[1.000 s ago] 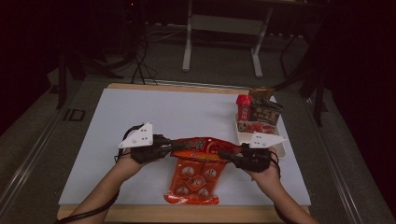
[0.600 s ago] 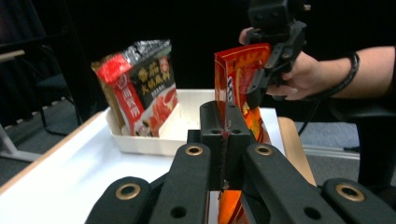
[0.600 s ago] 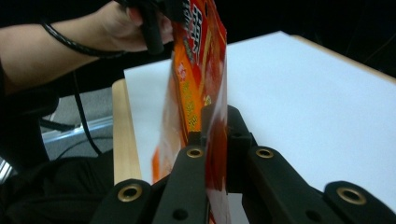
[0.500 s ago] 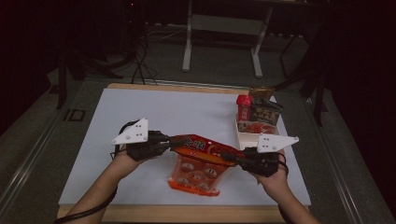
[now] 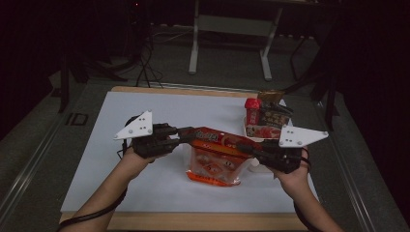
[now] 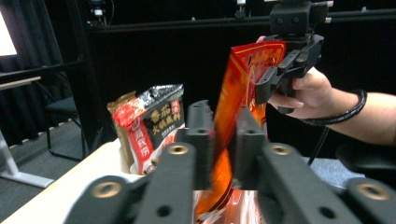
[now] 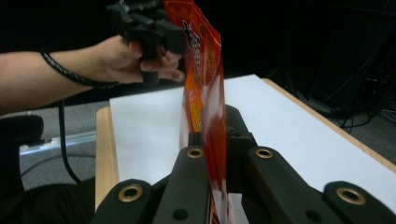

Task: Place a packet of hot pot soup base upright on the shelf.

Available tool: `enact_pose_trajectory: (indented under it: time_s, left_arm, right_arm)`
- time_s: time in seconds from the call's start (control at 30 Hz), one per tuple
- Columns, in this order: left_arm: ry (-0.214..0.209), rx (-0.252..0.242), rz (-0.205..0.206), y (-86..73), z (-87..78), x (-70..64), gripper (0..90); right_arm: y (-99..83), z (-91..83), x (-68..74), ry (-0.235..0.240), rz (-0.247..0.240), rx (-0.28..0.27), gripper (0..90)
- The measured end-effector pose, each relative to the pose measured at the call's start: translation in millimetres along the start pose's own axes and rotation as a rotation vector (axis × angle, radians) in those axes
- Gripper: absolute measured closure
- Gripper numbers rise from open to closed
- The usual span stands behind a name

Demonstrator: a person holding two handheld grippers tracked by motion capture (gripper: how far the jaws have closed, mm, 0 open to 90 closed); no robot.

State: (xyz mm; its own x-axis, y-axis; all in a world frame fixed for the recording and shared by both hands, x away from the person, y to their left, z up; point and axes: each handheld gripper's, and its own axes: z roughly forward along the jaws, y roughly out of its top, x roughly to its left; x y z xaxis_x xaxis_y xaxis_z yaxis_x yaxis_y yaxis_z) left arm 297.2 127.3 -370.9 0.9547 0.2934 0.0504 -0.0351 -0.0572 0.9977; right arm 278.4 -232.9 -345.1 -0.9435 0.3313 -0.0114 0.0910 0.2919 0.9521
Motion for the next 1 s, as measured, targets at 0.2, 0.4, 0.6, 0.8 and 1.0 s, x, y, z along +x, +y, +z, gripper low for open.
enact_pose_trajectory:
  time_s: [0.2,0.4,0.6,0.8,1.0]
  left_arm:
    - [0.046,0.013,-0.031,4.8,1.5,-2.6,44.7]
    - [0.144,0.049,-0.052,1.4,-6.4,-3.4,13.8]
    - [0.216,0.065,-0.085,-10.7,-16.0,-2.9,2.4]
    - [0.263,0.11,-0.09,-25.6,-23.7,-4.6,2.5]
    - [0.265,0.162,-0.093,-38.7,-25.0,-9.8,2.5]
  right_arm:
    - [11.0,-8.9,-3.1,-0.013,-0.005,-0.027,90.0]
    - [21.7,-21.1,-12.1,-0.048,-0.008,-0.036,90.0]
    - [28.8,-36.4,-23.1,-0.091,-0.008,-0.065,90.0]
    - [34.0,-52.4,-34.0,-0.139,-0.009,-0.085,90.0]
    - [36.2,-70.1,-45.4,-0.21,-0.01,-0.108,90.0]
